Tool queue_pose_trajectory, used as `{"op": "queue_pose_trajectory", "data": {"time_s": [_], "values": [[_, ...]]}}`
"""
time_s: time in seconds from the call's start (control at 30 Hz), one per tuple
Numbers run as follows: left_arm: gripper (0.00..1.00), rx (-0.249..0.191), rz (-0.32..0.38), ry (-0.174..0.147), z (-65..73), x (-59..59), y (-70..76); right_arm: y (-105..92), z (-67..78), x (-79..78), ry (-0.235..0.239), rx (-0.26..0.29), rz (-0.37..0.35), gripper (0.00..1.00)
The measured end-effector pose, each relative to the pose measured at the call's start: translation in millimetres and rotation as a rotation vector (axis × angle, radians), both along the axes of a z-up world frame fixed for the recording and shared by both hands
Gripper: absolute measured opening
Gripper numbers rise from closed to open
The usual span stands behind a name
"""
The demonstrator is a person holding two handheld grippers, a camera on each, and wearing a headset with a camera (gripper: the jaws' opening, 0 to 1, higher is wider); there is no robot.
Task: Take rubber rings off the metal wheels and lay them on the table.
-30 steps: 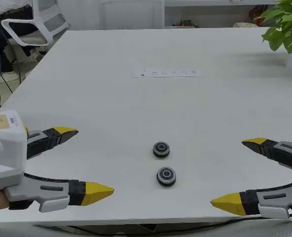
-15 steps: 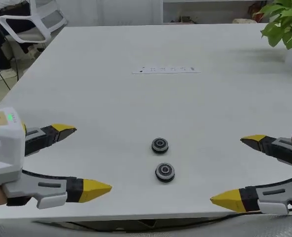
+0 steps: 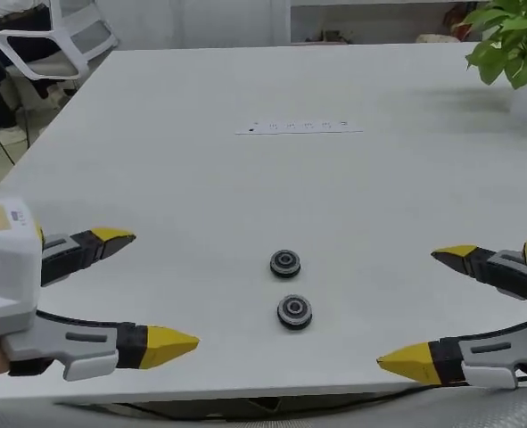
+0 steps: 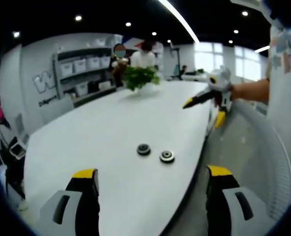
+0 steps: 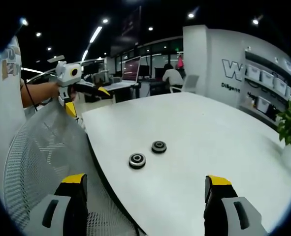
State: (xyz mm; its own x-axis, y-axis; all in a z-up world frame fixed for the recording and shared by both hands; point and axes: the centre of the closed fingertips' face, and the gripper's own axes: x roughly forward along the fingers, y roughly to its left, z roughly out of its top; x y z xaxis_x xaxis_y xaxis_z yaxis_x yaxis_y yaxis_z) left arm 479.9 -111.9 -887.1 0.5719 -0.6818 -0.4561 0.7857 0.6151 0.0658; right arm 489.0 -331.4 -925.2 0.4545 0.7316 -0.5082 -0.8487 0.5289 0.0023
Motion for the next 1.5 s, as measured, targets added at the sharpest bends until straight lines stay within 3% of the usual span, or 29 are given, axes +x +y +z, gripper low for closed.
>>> {"op": "queue_pose_trajectory", "data": {"time_s": [0.97,1.5], "values": [[0.91,0.012,-0.001,0.005,-0.7,1.5,2.9,3.8,0.4,5.4,0.003,-0.006,0.02,0.99],[0.91,0.011,0.002,-0.001,4.9,8.4,5.4,12.9,3.3,14.4,-0.008,-0.011,0.048,0.99]]}}
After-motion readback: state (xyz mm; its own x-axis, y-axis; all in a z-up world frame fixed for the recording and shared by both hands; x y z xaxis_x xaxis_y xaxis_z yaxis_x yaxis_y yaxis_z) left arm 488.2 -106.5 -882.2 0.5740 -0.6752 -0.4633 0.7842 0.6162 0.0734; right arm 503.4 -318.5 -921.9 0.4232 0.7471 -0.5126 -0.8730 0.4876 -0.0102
